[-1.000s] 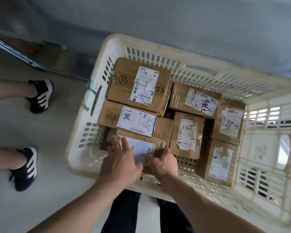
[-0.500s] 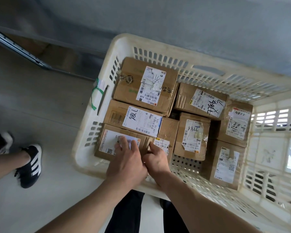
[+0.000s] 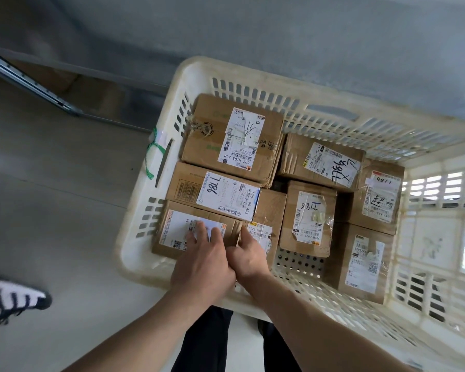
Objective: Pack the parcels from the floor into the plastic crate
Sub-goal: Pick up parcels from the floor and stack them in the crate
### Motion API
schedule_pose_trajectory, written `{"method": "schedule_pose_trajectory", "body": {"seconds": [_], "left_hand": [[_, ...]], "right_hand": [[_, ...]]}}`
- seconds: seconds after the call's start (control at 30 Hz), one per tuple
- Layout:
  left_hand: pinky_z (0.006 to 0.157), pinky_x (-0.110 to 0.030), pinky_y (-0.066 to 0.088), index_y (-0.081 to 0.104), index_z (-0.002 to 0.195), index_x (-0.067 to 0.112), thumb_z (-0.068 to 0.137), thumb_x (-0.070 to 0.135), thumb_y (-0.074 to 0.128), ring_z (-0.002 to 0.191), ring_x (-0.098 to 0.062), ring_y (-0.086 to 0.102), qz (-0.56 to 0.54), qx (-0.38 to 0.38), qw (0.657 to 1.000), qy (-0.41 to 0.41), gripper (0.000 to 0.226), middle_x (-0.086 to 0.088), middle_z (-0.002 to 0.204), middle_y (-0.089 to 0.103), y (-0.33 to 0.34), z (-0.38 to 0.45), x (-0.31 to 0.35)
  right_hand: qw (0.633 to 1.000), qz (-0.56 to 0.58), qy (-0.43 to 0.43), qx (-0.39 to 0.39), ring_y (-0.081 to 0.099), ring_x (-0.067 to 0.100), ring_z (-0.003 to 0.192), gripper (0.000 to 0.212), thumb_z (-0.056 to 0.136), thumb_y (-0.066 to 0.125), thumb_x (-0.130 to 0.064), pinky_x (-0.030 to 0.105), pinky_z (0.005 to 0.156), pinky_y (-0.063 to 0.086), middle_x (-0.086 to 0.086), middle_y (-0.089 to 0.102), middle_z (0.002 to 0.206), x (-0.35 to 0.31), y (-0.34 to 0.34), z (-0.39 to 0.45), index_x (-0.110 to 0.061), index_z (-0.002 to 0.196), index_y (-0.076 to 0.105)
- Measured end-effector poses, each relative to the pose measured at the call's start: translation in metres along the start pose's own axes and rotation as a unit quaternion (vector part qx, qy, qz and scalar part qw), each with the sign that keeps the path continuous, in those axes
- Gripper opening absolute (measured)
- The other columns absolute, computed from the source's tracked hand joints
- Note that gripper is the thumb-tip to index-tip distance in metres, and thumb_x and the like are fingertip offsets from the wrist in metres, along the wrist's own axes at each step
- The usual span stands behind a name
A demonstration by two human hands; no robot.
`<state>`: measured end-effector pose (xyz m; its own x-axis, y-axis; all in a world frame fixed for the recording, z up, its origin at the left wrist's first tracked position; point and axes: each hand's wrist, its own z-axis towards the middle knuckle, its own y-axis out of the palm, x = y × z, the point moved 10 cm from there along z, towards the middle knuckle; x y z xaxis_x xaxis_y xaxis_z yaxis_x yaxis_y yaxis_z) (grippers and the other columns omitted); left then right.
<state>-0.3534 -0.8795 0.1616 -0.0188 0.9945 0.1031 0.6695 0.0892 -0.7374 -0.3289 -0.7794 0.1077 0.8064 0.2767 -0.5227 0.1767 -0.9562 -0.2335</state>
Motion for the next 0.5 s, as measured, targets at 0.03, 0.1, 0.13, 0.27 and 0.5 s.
{"method": "schedule_pose_trajectory", "body": {"seconds": [0.03,0.1,0.13,0.27,0.5], "left_hand": [[0.094,-0.044,0.051,0.035,0.133,0.016,0.082,0.025,0.05,0.139,-0.035,0.03,-0.001,0.0,1.0,-0.001,0.054,-0.012,0.152,0.022,-0.0001,0.0002,-0.0009],[0.092,-0.043,0.05,0.035,0.134,0.016,0.081,0.024,0.048,0.138,-0.034,0.03,-0.001,-0.002,1.0,0.001,0.055,-0.013,0.152,0.021,-0.0001,0.0004,-0.0011],[0.092,-0.043,0.05,0.035,0.134,0.015,0.081,0.024,0.048,0.138,-0.034,0.03,0.001,-0.002,1.0,0.001,0.055,-0.013,0.152,0.021,-0.0002,0.0004,-0.0008],[0.091,-0.041,0.05,0.033,0.137,0.016,0.079,0.024,0.049,0.138,-0.035,0.029,0.011,-0.006,1.0,0.001,0.061,-0.014,0.151,0.019,-0.001,-0.0003,0.0001],[0.09,-0.041,0.051,0.031,0.139,0.018,0.08,0.025,0.049,0.139,-0.034,0.027,0.014,-0.006,1.0,0.007,0.061,-0.012,0.153,0.018,-0.0028,-0.0031,0.0019]], "right_hand": [[1.0,-0.005,-0.002,0.015,0.066,0.03,0.091,0.042,0.063,0.051,-0.025,0.038,0.082,0.055,0.006,0.073,0.094,-0.0007,-0.003,-0.0001,-0.016,0.103,0.063],[0.999,-0.019,-0.008,0.033,0.065,0.03,0.087,0.037,0.062,0.05,-0.025,0.038,0.078,0.056,0.006,0.073,0.088,-0.0036,-0.0067,-0.0021,-0.014,0.093,0.065],[0.999,-0.02,-0.01,0.036,0.065,0.029,0.084,0.035,0.059,0.048,-0.026,0.037,0.074,0.056,0.006,0.072,0.085,-0.004,-0.0076,-0.0024,-0.013,0.087,0.065],[0.999,-0.004,-0.016,0.03,0.051,0.016,0.061,0.013,0.055,0.045,-0.023,0.023,0.054,0.041,-0.004,0.06,0.064,-0.0057,-0.0079,-0.0055,-0.018,0.066,0.05],[1.0,-0.008,-0.017,-0.012,0.061,0.015,0.072,0.029,0.059,0.047,-0.025,0.015,0.059,0.046,-0.002,0.069,0.079,-0.0081,-0.0003,-0.0069,-0.018,0.084,0.06]]}}
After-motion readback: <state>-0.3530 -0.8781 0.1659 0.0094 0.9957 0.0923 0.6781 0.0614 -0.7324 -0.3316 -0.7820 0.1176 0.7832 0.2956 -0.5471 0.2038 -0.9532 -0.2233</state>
